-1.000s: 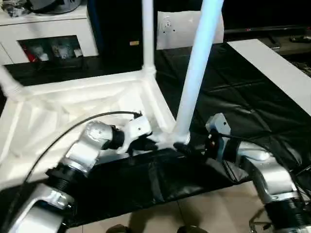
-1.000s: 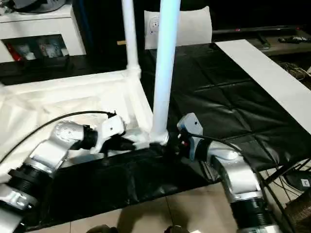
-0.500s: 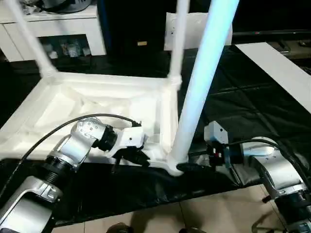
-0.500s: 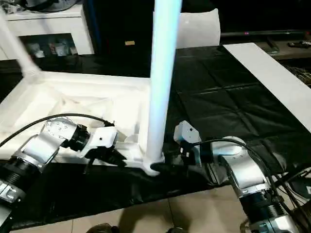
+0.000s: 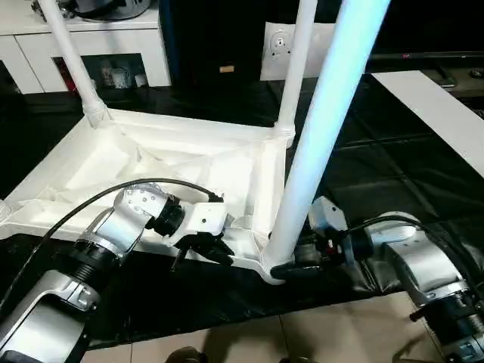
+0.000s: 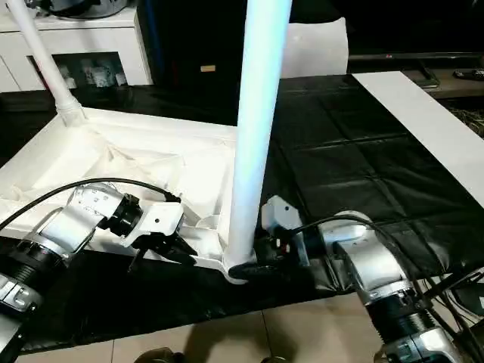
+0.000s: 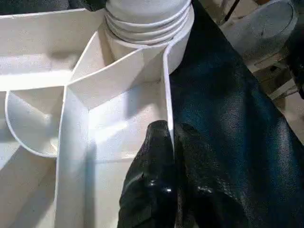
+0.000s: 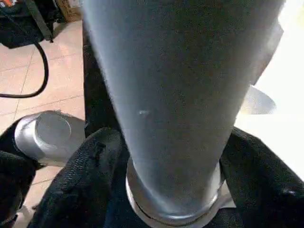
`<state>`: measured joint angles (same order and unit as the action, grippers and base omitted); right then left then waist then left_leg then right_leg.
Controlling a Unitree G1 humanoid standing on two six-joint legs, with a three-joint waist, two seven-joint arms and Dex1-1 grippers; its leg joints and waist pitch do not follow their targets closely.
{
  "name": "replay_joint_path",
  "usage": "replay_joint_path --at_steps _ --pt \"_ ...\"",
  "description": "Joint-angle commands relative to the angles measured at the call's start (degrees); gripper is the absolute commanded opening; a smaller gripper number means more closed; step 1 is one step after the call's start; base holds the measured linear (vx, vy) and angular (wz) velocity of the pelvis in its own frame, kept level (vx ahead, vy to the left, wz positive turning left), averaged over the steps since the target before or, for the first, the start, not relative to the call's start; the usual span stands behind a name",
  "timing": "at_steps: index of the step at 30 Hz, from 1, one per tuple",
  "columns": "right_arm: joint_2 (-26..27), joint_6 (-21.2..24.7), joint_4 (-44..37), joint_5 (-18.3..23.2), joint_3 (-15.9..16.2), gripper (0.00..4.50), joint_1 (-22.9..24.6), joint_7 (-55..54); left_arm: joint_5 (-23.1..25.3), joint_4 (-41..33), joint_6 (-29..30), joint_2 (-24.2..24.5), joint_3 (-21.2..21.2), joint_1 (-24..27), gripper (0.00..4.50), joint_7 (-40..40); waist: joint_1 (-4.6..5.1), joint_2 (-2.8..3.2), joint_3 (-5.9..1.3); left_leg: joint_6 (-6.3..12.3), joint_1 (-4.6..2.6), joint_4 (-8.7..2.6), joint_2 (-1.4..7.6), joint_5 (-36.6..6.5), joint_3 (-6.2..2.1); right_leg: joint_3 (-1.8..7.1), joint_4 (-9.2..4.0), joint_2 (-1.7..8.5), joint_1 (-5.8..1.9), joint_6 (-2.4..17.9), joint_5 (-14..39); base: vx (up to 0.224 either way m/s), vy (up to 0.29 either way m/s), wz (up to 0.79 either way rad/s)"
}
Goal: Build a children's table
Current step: Rotate leg to tighten
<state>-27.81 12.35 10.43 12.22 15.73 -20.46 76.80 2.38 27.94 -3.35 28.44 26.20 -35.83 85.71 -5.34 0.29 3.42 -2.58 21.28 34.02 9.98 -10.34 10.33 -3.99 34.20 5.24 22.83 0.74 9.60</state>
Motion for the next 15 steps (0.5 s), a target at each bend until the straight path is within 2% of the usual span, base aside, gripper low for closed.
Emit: replay_joint_path --at_steps 1,9,10,15 --pt "-0.4 0.0 0.7 0.0 1.1 3.00 -0.9 1.5 1.3 0.2 -1.9 -0.7 2.6 -0.9 0.00 2.0 0.26 -0.46 -4.11 2.15 -0.98 -4.17 3.38 -12.4 -0.78 2.69 -3.57 3.56 -2.53 12.8 14.9 0.000 0.000 0.00" --pt "-0.2 0.7 0.5 0.3 1.7 2.27 -0.8 1.8 1.5 0.8 -2.5 -0.7 2.3 -0.6 0.00 1.4 0.25 -0.61 -4.06 1.75 -1.03 -4.25 3.40 -13.3 -0.79 2.68 -3.67 3.55 -2.50 12.4 16.1 0.000 0.000 0.00" --pt "-0.1 1.1 0.2 0.6 1.7 2.21 -0.6 1.7 1.4 0.8 -2.3 -0.7 2.2 -0.4 0.00 1.3 0.19 -0.41 -4.10 1.69 -1.08 -4.24 3.42 -13.2 -0.81 2.71 -3.64 3.60 -2.49 12.4 15.8 0.000 0.000 0.00" --pt "1.8 4.0 -2.1 2.9 0.2 2.09 1.1 -1.1 0.8 -0.2 1.3 -1.9 0.3 0.4 0.00 -2.5 0.14 -0.54 -3.98 1.30 -1.15 -4.33 3.44 -14.0 -0.82 2.75 -3.85 3.61 -2.47 12.2 16.8 0.000 0.000 0.00"
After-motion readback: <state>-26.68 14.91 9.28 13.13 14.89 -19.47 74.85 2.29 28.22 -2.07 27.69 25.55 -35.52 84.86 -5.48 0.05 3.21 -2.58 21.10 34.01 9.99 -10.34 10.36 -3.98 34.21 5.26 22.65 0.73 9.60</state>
